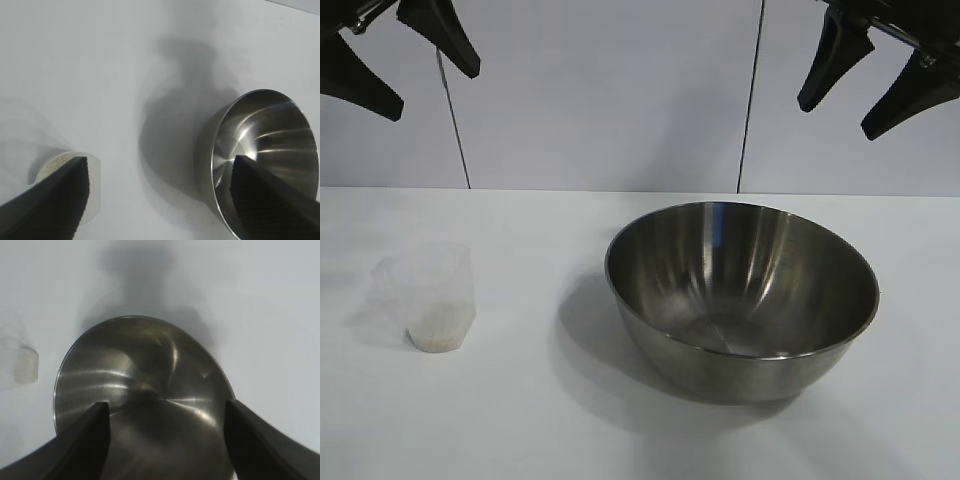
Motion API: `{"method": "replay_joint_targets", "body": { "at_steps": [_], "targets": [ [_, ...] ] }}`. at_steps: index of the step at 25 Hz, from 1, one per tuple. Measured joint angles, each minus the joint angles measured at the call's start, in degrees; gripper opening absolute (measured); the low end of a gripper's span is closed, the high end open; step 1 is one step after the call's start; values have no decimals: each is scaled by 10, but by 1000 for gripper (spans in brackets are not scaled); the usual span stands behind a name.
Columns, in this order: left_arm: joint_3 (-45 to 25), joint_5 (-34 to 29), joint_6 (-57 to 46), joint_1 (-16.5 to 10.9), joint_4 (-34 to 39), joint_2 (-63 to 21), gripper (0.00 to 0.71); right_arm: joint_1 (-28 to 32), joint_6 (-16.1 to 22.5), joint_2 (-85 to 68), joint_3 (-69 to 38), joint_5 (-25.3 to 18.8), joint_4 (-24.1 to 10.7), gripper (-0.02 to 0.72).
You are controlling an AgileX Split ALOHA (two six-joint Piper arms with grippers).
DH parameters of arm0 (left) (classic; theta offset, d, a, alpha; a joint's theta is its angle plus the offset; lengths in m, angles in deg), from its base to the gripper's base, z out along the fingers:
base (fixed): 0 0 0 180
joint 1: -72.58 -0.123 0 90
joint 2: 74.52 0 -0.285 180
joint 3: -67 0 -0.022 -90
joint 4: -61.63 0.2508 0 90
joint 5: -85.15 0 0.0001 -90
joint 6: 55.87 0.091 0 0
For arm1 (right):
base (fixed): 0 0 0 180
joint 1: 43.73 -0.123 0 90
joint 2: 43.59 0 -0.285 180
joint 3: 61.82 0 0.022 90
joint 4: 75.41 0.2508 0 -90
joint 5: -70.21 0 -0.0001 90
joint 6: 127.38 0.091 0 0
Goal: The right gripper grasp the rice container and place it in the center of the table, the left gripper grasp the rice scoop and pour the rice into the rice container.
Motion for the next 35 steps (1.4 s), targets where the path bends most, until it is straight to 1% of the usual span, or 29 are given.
{"method": "replay_joint_targets", "body": {
  "at_steps": [18,25,28,31,32,35],
  "targets": [
    [0,0,0,0,0,0,563,0,0,0,0,0,0,452],
    [0,0,0,0,0,0,563,0,0,0,0,2,10,452],
    [0,0,0,0,0,0,563,0,0,0,0,-12,11,452],
    [0,-2,0,0,0,0,563,0,0,0,0,-49,4,452],
    [0,-7,0,0,0,0,563,0,0,0,0,-61,-4,452],
    [0,-29,0,0,3,0,563,0,7,0,0,-98,-46,452]
  ]
}}
